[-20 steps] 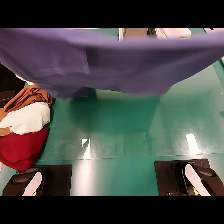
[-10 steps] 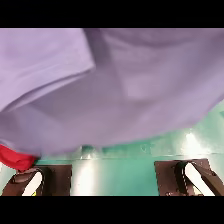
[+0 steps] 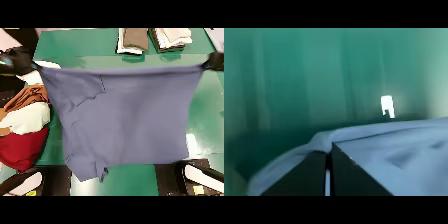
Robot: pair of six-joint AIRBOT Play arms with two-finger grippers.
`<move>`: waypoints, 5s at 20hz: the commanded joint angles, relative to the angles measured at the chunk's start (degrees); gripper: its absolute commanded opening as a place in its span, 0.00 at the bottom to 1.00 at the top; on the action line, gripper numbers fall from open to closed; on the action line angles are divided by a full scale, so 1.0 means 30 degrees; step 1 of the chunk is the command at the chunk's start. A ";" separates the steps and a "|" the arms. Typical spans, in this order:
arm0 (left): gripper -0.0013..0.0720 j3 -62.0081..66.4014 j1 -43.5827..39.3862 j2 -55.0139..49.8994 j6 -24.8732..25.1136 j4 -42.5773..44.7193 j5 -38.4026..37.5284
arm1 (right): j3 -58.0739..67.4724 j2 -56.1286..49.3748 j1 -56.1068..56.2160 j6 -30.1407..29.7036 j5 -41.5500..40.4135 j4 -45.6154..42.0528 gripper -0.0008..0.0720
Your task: Fold the shirts.
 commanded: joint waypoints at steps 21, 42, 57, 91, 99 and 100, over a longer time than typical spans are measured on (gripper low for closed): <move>0.05 -0.1887 -0.2616 -0.7431 0.0277 0.2776 -0.0561 | -0.3927 -0.3993 0.0466 -0.0495 -0.2747 -0.1887 0.03; 0.82 -1.8054 -0.2892 0.9530 -0.5377 0.3614 -0.3024 | -0.9755 0.3592 0.0583 -0.0488 -0.3453 -0.0882 0.63; 0.22 -2.0801 -0.7264 0.9632 -0.6317 -0.1617 0.3512 | -0.9792 0.3599 0.0423 -0.0503 -0.2601 0.0306 0.63; 0.05 -1.1395 -0.7176 0.8728 -0.4758 0.4838 -0.0255 | -1.1460 0.5727 0.0299 -0.0721 0.0240 -0.2200 0.03; 0.05 -0.5464 -0.4823 -0.0262 -0.2521 0.5311 0.3555 | -0.5253 -0.1035 0.0306 -0.0590 -0.1253 -0.2171 0.03; 0.05 -0.4568 -0.4823 -0.1464 -0.2091 0.4969 0.3825 | -0.4597 -0.1829 0.0379 -0.0583 -0.1311 -0.2033 0.03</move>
